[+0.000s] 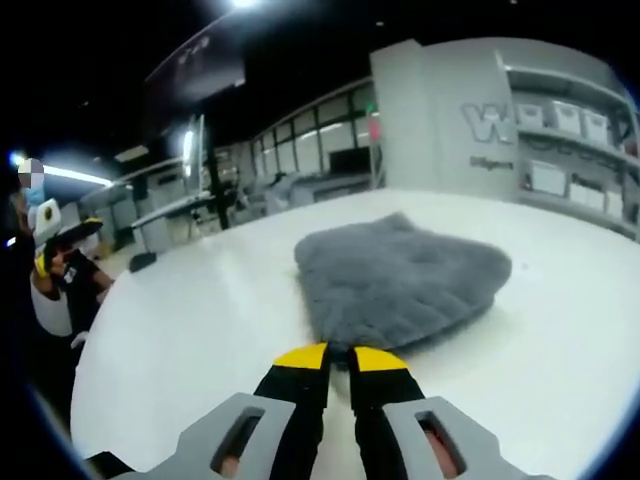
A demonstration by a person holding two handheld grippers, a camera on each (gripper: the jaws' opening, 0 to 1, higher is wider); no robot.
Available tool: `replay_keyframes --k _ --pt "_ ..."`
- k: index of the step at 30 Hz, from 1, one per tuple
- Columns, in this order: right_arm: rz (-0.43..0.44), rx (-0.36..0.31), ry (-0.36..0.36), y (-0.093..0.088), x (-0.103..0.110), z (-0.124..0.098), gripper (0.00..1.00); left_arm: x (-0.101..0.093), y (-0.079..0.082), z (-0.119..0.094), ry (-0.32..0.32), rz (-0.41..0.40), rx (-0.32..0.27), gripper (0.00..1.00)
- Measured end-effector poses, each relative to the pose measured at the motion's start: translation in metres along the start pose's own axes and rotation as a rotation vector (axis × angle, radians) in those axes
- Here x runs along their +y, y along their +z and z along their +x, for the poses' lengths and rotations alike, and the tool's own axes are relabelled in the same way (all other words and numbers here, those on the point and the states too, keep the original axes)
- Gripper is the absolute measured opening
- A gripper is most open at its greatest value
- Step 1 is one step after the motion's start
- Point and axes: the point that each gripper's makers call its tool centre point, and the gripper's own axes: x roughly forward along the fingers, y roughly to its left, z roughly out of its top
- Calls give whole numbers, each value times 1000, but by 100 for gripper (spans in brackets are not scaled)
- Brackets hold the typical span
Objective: Open the folded towel by lifting each exposed corner and separating the folded layers until the towel lies flat within the target outline without major curled edges
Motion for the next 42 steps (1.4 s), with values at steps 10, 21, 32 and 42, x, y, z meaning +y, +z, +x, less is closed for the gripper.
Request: replay_keyframes --k 10,21,32,42 --pt "-19 11 6 1 4 2 4 0 -1 0 2 -1 0 99" --pt "-48 12 23 2 12 3 3 1 -1 0 0 -5 -1 98" --pt "-57 22 39 -1 20 4 3 3 -1 0 0 -7 0 98" --pt "-66 26 52 -3 27 4 3 3 -1 0 -2 -4 0 98"
